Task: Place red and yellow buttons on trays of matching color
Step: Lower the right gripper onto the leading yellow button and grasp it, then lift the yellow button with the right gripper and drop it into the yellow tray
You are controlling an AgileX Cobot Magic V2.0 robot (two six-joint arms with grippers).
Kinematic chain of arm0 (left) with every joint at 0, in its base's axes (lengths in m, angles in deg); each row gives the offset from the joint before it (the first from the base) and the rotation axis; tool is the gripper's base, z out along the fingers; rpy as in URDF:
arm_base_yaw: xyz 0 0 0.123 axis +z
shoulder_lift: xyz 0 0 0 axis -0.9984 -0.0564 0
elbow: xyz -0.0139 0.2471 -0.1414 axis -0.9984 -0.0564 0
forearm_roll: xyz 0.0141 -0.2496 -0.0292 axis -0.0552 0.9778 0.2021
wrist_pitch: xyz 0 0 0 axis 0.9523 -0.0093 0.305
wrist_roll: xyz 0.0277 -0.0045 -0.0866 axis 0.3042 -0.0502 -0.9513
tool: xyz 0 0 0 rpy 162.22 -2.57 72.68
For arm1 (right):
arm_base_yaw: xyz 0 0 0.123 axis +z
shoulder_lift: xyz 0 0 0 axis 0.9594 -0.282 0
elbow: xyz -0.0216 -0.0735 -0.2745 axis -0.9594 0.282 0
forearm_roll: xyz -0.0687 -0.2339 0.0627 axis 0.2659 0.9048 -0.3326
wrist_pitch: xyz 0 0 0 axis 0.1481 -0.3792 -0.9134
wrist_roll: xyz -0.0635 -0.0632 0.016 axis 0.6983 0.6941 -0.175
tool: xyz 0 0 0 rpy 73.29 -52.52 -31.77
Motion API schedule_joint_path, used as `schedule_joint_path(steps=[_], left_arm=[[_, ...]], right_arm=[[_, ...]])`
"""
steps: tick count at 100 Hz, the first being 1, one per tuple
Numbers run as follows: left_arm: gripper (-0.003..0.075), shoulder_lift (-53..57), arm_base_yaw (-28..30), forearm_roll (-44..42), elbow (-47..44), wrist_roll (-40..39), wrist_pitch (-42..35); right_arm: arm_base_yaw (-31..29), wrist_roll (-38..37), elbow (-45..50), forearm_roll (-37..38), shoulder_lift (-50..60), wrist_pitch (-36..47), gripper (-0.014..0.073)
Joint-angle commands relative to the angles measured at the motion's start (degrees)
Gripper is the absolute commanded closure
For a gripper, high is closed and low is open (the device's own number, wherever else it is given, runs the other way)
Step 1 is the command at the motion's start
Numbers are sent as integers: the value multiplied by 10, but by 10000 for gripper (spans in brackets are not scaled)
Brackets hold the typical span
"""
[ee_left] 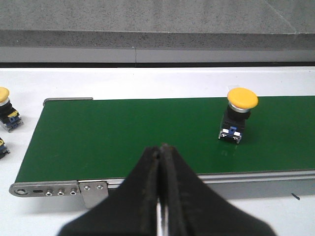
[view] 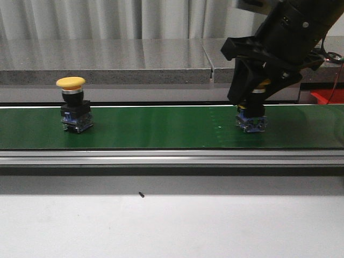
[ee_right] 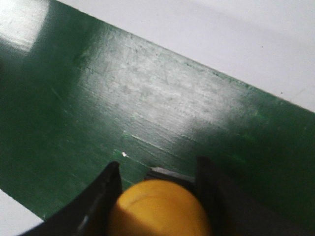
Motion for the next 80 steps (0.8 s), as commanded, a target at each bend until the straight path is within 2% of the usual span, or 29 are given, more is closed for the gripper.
schedule_joint_path(steps=[1, 19, 33, 47, 63, 80], left_arm=[[741, -2, -5, 14, 16, -3, -36], [741, -2, -5, 14, 16, -3, -36], [741, -2, -5, 14, 16, -3, -36], [741, -2, -5, 14, 16, -3, -36], [741, -2, -5, 14, 16, -3, -36], [741, -2, -5, 14, 16, -3, -36]], right_arm=[[0, 5, -27, 0, 26, -9, 309], [-12, -8, -47, 8, 45, -60, 308], [-56, -11, -47, 10, 88, -89, 308], [-140, -11, -47, 10, 127, -115, 308], [-263, -11, -40, 6, 148, -144, 308], [-384, -11, -12, -10, 150, -117, 308]])
